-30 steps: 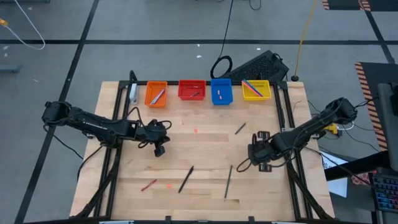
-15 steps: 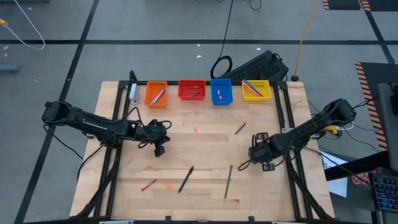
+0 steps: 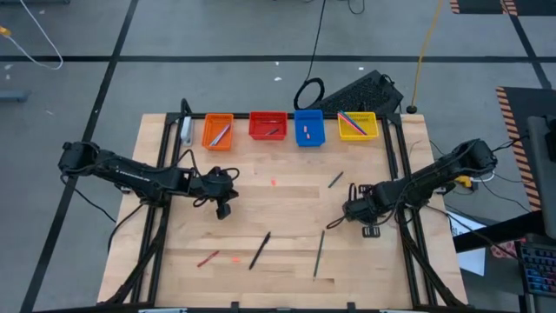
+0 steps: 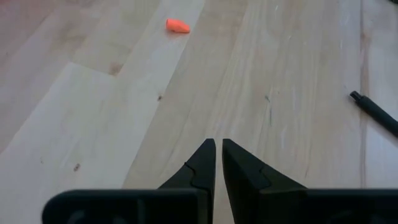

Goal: Sort crayons/erasers/pens/pencils in bins
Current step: Put the top black pen into the orange basket

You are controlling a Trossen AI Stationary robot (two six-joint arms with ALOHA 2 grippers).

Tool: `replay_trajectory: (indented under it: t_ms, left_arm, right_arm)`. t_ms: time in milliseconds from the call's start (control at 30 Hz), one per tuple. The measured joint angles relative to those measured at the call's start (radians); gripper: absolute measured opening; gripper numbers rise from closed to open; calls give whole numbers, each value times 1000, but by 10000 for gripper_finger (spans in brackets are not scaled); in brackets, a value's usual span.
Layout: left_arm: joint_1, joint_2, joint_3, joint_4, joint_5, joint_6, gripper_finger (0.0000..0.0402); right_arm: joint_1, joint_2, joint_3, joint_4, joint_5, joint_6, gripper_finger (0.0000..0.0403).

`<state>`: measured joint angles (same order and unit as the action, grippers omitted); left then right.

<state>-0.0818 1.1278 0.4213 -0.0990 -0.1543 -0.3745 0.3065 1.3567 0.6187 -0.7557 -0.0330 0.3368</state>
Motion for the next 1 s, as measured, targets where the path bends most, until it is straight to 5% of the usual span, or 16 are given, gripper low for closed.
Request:
replay_trajectory:
  t_ms: [233, 567, 867, 1000]
  left_arm:
    - [0, 0, 0, 21, 27, -13, 31]
    - [0, 0, 0, 207, 120, -29, 31]
    - [0, 0, 0, 456, 122, 19, 34]
    - [0, 0, 0, 572, 122, 75, 67]
  right_arm:
    - [-32, -38, -7, 34, -10, 96, 34]
    - [-74, -109, -4, 389, -20, 123, 34]
    - [-152, -101, -29, 959, 12, 5, 36]
    - [-187, -63, -59, 1272, 11, -87, 36]
